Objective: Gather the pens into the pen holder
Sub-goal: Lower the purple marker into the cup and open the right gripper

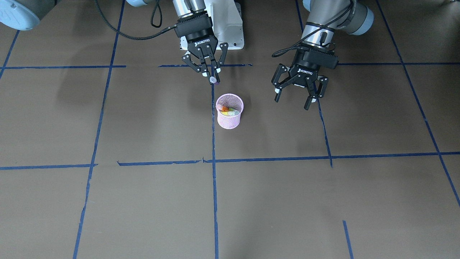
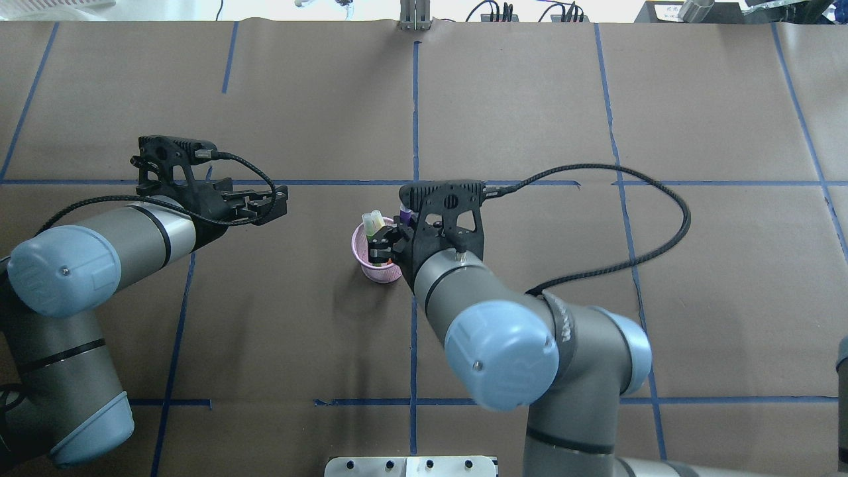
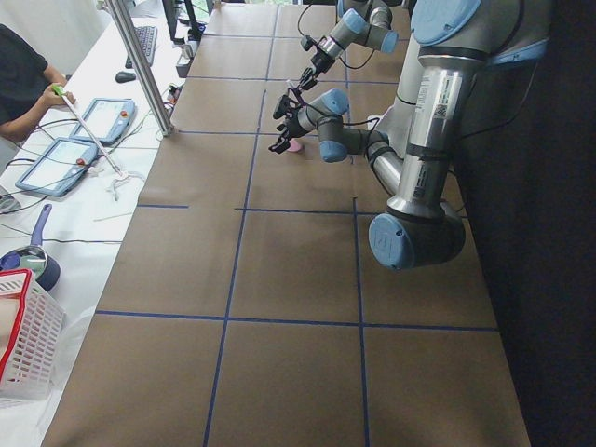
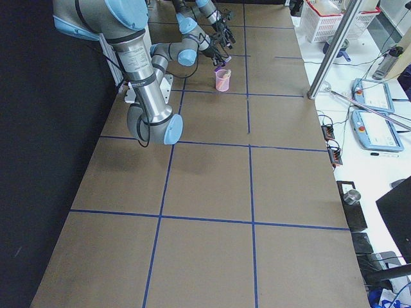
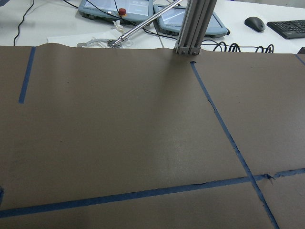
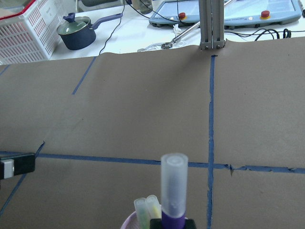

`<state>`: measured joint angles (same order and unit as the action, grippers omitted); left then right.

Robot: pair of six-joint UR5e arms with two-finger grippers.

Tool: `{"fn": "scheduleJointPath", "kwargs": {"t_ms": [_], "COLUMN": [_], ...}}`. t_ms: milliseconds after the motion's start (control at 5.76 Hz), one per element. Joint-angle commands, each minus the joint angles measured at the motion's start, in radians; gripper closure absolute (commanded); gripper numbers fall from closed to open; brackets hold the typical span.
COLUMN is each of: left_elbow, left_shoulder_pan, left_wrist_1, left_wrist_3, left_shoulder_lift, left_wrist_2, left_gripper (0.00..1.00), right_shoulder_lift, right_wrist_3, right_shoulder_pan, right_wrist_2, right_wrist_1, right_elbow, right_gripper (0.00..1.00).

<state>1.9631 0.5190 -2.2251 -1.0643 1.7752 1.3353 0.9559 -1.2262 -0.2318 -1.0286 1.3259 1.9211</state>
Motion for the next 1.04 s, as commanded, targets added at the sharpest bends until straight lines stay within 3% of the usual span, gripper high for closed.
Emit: {"fn": "scheduleJointPath", "kwargs": {"t_ms": [0, 174, 868], "left_elbow": [-0.003, -0.004, -0.006], "left_shoulder_pan": [0.001, 0.001, 0.001], "left_wrist_1": [-0.004, -0.004, -0.004], "left_wrist_3": [0.001, 0.001, 0.003], "left_shoulder_lift": [0.000, -0.002, -0.002], "left_wrist_2": [0.001, -0.001, 0.001], "left_gripper": [0.00, 0.00, 0.00], "right_shoulder_lift": [-0.005, -0.006, -0.055], "right_wrist_3": [0.002, 0.002, 0.005], "right_shoulder_pan": [0.057, 0.057, 0.055], "right_wrist_2": [0.199, 0.205, 0.242], "right_wrist_1": [-0.159, -0.228, -0.232], "right_elbow": [-0.116, -0.169, -0.244], "right_gripper": [1.00, 1.00, 1.00]}}
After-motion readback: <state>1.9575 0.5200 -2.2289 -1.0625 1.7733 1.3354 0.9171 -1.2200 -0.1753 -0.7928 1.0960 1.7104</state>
